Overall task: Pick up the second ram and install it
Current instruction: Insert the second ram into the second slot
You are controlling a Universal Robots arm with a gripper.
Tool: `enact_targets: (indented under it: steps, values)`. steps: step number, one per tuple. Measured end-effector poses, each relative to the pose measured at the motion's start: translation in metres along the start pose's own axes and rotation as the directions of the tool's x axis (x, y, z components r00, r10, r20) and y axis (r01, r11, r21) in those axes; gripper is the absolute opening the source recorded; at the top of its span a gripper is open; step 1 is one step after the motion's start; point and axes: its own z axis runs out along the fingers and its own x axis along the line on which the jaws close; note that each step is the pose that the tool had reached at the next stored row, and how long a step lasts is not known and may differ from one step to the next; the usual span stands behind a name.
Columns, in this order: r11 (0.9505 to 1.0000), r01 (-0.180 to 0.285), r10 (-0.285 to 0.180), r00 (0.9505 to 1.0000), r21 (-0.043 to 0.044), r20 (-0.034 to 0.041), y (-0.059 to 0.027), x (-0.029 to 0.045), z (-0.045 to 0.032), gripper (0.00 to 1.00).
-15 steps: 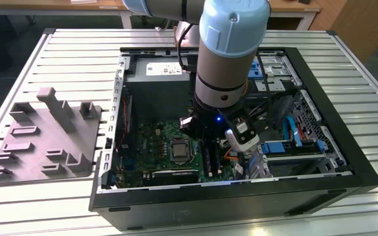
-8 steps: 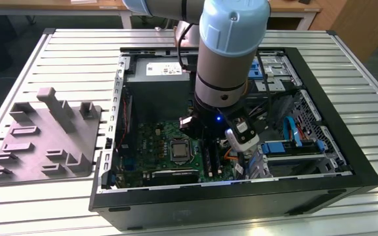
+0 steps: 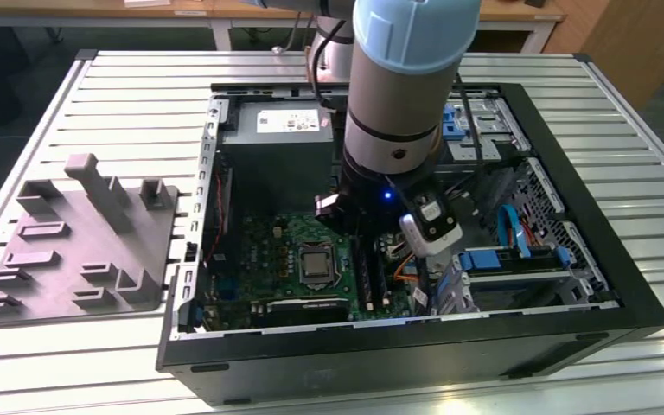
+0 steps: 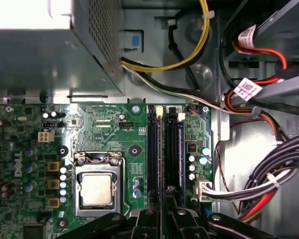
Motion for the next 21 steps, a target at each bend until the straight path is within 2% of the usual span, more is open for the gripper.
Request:
enact_targets:
  steps: [10,11,12,19,21]
  values:
    - [1.0000,0.000,0.000,1.0000,-0.0001,0.0000,0.0001,0.0000,-0.0020,0.18]
    - [1.0000,0.000,0.000,1.0000,-0.0001,0.0000,0.0001,0.0000,-0.0021,0.17]
    - [1.0000,0.000,0.000,1.0000,-0.0001,0.0000,0.0001,0.0000,-0.0021,0.11]
    - [1.0000,0.000,0.000,1.0000,-0.0002,-0.0001,0.0009,-0.0001,-0.0026,0.10]
    - [1.0000,0.000,0.000,1.0000,-0.0030,-0.0001,0.0028,0.0000,-0.0022,0.10]
